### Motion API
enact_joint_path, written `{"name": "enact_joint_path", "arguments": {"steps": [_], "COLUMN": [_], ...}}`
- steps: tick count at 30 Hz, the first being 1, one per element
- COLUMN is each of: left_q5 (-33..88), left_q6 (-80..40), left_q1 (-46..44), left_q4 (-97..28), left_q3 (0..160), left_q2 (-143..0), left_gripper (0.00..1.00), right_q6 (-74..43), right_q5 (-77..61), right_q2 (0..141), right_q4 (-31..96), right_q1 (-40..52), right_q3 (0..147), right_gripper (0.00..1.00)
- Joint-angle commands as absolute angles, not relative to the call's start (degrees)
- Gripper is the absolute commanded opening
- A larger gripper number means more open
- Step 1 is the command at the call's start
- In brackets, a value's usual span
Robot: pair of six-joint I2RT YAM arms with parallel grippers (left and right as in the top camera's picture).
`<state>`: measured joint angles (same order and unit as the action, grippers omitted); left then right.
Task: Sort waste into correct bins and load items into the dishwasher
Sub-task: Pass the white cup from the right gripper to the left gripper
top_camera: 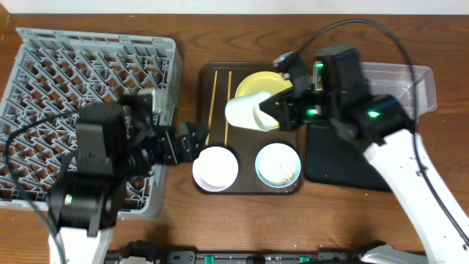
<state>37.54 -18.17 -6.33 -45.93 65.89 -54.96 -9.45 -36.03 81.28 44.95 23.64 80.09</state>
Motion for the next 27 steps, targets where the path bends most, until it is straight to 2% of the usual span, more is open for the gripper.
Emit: {"name": "enact_joint_path", "arguments": {"steps": [1,2,5,8,15,22,25,27], "left_q5": [62.7,70.7,82.9,88.1,90.1,90.1,90.1,90.1], "left_q6": [-17.6,-17.6,-17.7,-17.7,-17.7,-17.8,-17.9,-17.9], "left_q1": [-3.4,-2.1,-1.4,-1.4,-1.5,-4.5,-4.6,-4.6], "left_q4": [-42.4,-39.8,-34.8,-33.5,-33.5,-33.5,-33.5,-33.5], "left_q3": [66.7,66.7,66.7,66.7,66.7,66.7,66.7,66.7], "left_q2": [-58.1,-59.7,-61.8,-62.6,-62.5,-60.9,-60.7,-60.6], "left_gripper": [0.94,0.94,0.94,0.94,0.94,0.94,0.90,0.84], "right_q6": [-1.8,-0.6,2.6,5.6,6.0,5.8,5.8,4.7], "right_q5": [-49.8,-53.9,-62.0,-70.4,-73.9,-65.3,-63.9,-61.1], "right_q2": [80.1,80.0,80.2,80.2,80.2,80.3,80.5,80.6], "right_q4": [45.9,45.9,44.7,41.8,35.3,31.2,29.7,29.3], "right_q1": [20.9,20.1,19.9,19.9,21.5,25.9,27.9,28.3], "right_q3": [80.3,80.3,80.2,80.2,80.2,80.2,80.2,80.2], "right_gripper": [0.01,0.01,0.01,0.01,0.01,0.01,0.01,0.01]}}
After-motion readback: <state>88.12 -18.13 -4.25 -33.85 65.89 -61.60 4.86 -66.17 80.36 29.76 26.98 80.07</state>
